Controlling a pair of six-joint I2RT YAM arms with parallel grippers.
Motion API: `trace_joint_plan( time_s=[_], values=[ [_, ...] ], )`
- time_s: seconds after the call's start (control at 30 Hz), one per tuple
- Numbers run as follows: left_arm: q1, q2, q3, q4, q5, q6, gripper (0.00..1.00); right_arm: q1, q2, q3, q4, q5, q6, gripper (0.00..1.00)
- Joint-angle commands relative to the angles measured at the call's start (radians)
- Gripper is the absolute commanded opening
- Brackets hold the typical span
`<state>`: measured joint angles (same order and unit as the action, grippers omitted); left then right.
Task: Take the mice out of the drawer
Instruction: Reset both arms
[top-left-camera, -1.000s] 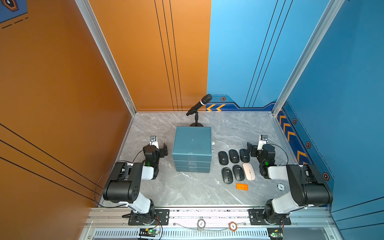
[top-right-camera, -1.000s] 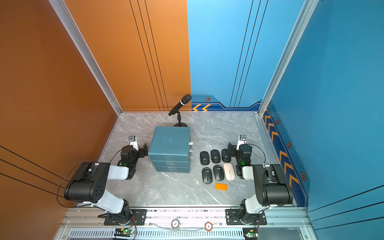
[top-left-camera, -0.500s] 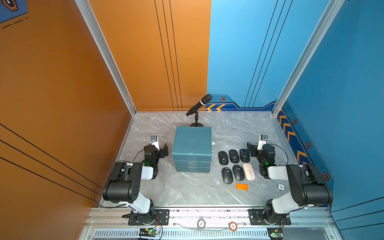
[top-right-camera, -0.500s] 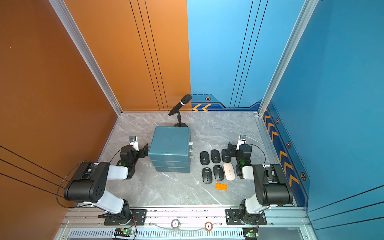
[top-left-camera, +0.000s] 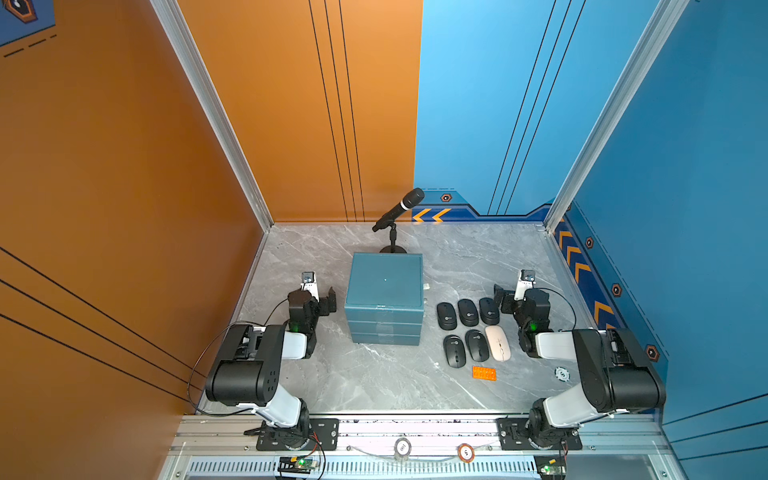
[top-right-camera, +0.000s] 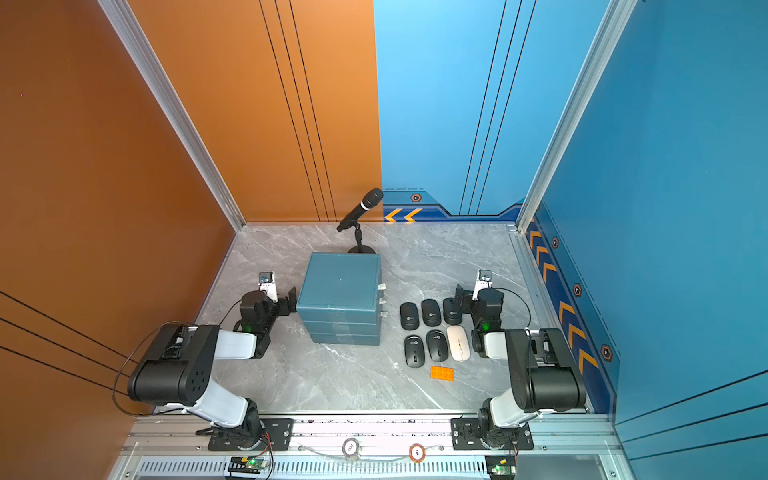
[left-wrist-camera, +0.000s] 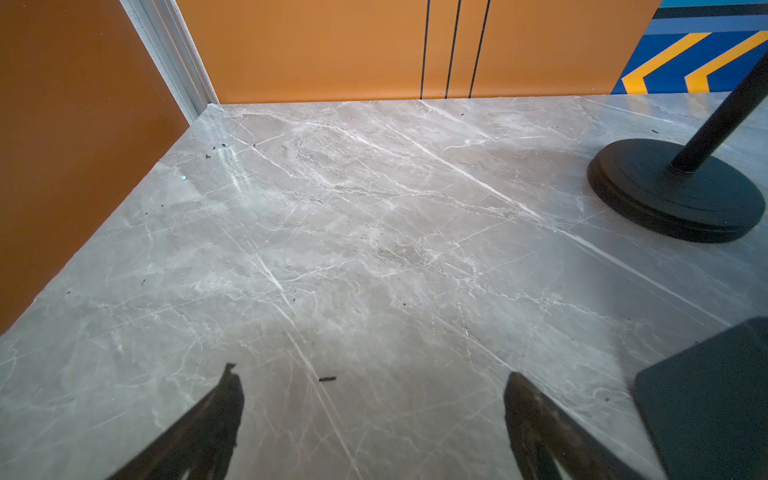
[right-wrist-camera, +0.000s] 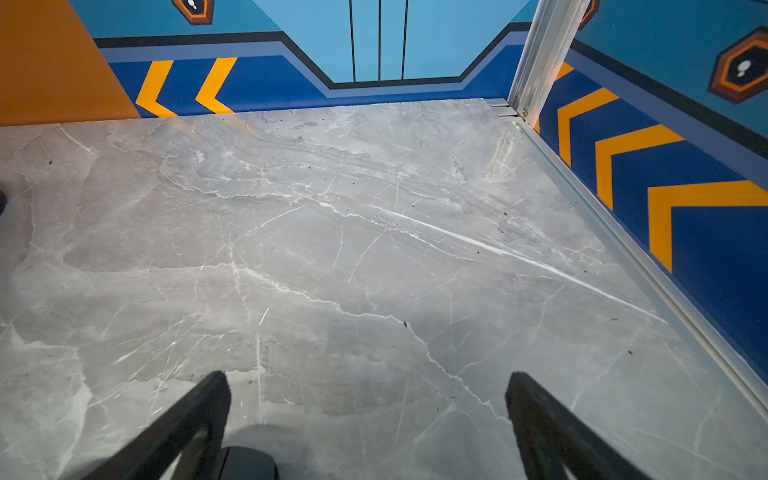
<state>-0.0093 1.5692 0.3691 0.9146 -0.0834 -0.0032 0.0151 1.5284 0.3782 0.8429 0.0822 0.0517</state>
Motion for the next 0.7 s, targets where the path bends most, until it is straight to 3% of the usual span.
trace_joint_plan(
  time_s=[0.0,0.67],
  values=[
    [-0.008,-0.010,0.015,-0.013,0.006,0.015,0.98,0.006,0.006,0.010,0.009,0.018,0.001,1.00],
    [0.003,-0.009,0.017,-0.012,0.026,0.009,0.98,0.005,0.006,0.010,0.010,0.014,0.003,1.00]
  ],
)
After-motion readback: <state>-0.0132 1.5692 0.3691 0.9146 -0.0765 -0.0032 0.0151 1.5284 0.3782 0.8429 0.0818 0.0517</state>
